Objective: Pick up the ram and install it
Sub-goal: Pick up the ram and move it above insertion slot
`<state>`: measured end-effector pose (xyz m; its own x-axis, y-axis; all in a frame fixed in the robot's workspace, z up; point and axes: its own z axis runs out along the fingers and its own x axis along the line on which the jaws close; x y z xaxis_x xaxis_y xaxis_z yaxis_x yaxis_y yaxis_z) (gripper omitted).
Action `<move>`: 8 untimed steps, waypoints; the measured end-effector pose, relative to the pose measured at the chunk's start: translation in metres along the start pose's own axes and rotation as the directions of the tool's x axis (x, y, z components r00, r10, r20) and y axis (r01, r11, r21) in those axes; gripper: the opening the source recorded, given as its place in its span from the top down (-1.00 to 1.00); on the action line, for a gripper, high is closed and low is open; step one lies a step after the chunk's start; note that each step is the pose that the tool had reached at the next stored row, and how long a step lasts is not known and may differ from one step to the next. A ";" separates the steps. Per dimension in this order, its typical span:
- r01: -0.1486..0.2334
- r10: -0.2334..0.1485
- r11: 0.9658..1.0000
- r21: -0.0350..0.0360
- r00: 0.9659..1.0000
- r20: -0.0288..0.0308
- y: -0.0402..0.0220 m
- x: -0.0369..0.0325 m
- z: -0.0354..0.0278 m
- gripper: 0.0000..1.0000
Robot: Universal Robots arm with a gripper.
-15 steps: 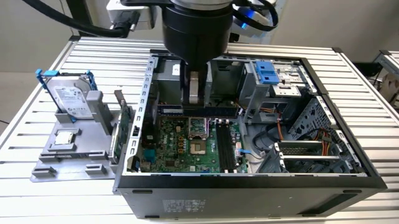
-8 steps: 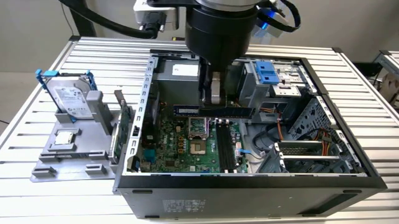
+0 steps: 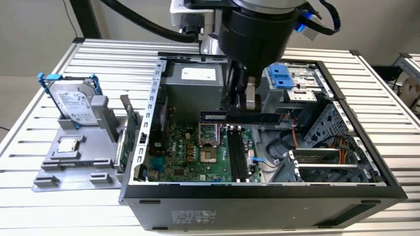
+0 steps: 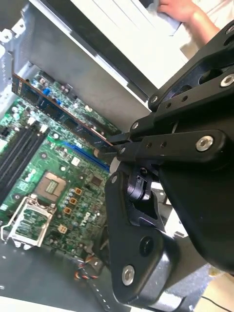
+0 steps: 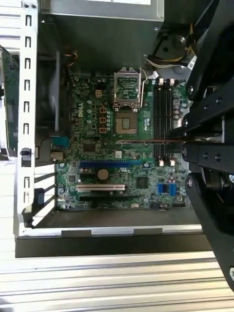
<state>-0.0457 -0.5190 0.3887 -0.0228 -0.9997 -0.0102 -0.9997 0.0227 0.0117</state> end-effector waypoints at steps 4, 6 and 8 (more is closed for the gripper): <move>0.000 0.000 1.000 0.000 1.000 0.000 -0.0146 -0.0003 -0.0002 1.00; -0.001 0.001 1.000 0.000 1.000 0.000 -0.0207 -0.0004 -0.0003 1.00; -0.002 0.002 1.000 0.000 1.000 0.000 -0.0259 -0.0006 -0.0004 1.00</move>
<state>-0.0197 -0.5190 0.3887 -0.0250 -0.9996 -0.0101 -0.9996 0.0249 0.0118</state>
